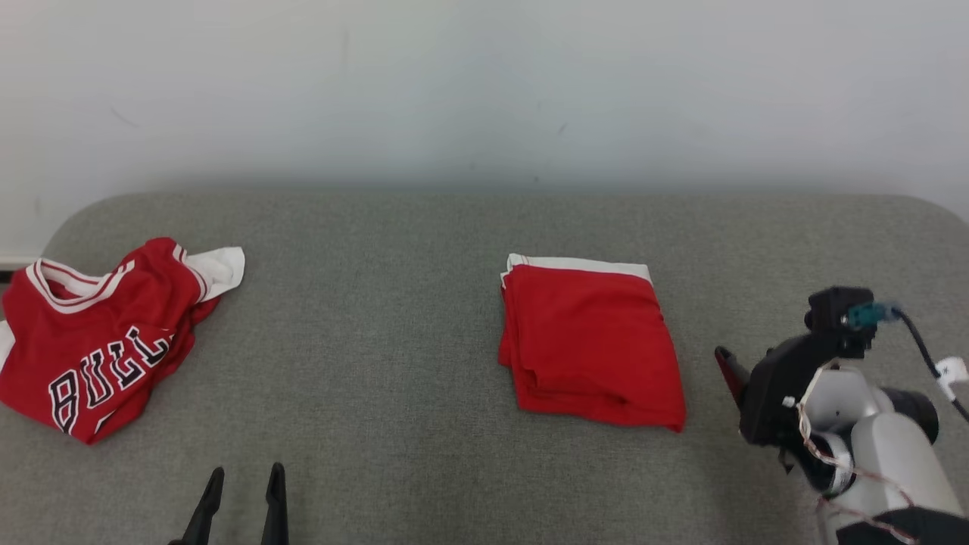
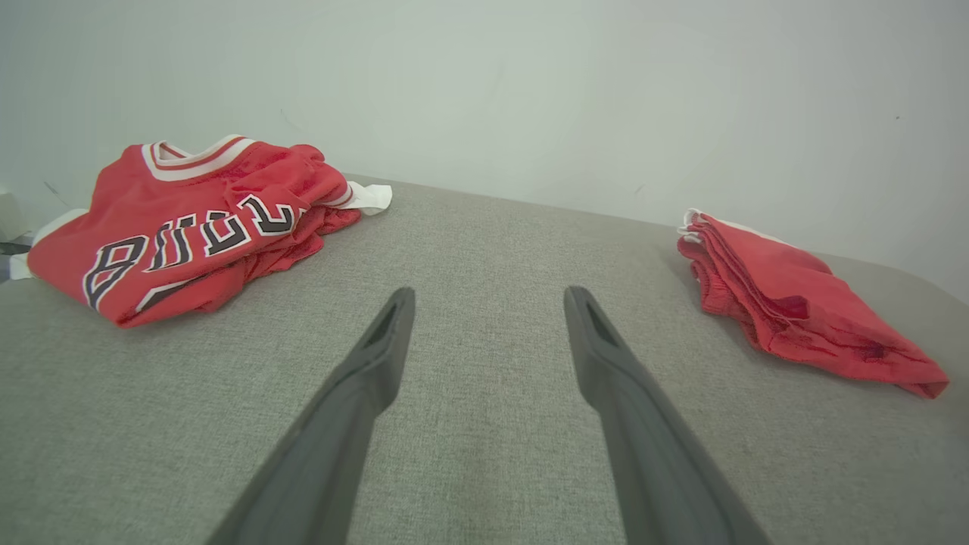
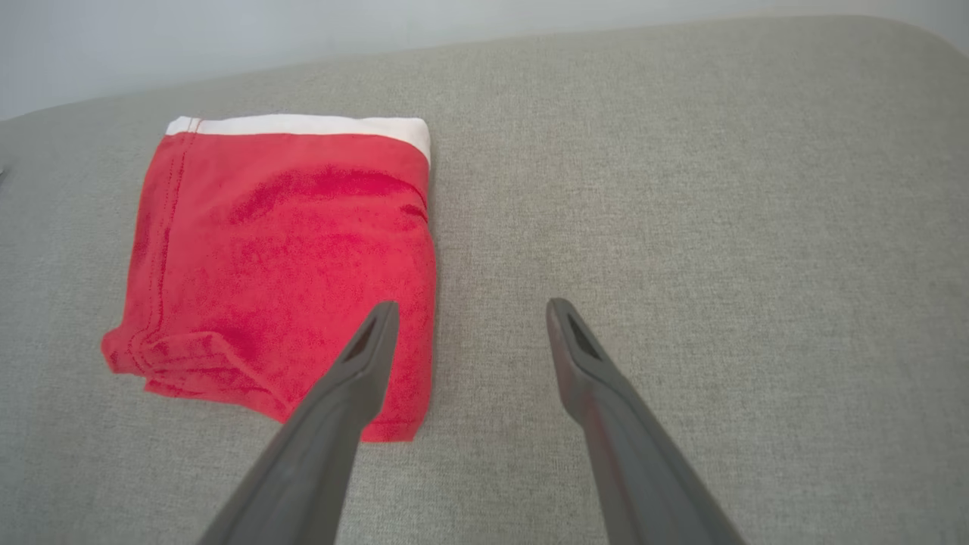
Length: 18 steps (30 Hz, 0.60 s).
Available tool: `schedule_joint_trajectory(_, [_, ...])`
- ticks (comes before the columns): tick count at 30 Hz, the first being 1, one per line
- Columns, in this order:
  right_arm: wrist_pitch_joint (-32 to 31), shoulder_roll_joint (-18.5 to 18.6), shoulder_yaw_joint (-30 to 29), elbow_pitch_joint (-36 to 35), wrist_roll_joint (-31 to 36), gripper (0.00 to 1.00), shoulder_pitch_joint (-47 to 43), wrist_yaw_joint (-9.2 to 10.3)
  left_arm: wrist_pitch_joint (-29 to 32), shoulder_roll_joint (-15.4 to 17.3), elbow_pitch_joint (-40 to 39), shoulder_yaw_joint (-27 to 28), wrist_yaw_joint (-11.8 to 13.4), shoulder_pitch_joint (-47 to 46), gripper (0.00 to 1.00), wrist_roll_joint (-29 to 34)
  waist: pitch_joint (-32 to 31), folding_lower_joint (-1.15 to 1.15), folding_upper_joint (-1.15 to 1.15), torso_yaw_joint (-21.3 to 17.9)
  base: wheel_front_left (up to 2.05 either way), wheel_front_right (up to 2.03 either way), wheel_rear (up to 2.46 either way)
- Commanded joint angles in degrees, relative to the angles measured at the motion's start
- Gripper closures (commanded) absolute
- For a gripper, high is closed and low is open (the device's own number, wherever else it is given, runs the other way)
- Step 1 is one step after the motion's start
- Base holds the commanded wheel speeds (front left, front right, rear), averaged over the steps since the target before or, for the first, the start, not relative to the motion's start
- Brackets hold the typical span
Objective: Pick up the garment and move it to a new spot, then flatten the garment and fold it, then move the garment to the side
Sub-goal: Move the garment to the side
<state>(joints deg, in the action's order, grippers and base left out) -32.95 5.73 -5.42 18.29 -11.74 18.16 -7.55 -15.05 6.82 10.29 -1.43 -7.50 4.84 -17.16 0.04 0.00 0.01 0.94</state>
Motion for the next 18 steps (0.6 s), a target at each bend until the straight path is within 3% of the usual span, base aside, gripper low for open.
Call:
schedule_joint_trajectory(1, [-2.6, -0.1, -1.3, 1.0, 1.4, 0.00, 2.9, 0.10, -0.2, -0.1, -0.3, -0.4, 0.0, -1.3, 0.00, -0.2, 2.7, 0.00, -0.01, 2.0, 0.00, 0.00, 0.00])
schedule_joint_trajectory(7, [-9.7, -1.4, -9.0, 8.3, 6.5, 0.00, 12.7, 0.10, -0.2, 0.2, -0.4, -3.0, 0.0, -3.9, 0.00, -0.8, 6.5, 0.00, -0.01, 5.4, 0.00, 0.00, 0.00])
schedule_joint_trajectory(11, [-9.3, -2.1, -12.0, 13.4, 9.5, 0.00, 16.2, 0.10, -0.2, 0.3, -0.3, -4.1, 0.0, -5.3, 0.00, -0.4, 7.9, 0.00, -0.01, 7.1, 0.00, 0.00, 0.00])
schedule_joint_trajectory(18, [-7.6, -2.6, -12.2, 20.4, 12.2, 0.00, 18.9, 0.10, -0.2, 0.4, -0.2, -4.5, 0.0, -6.1, 0.00, 0.0, 8.8, 0.00, -0.01, 8.2, 0.00, 0.00, 0.00])
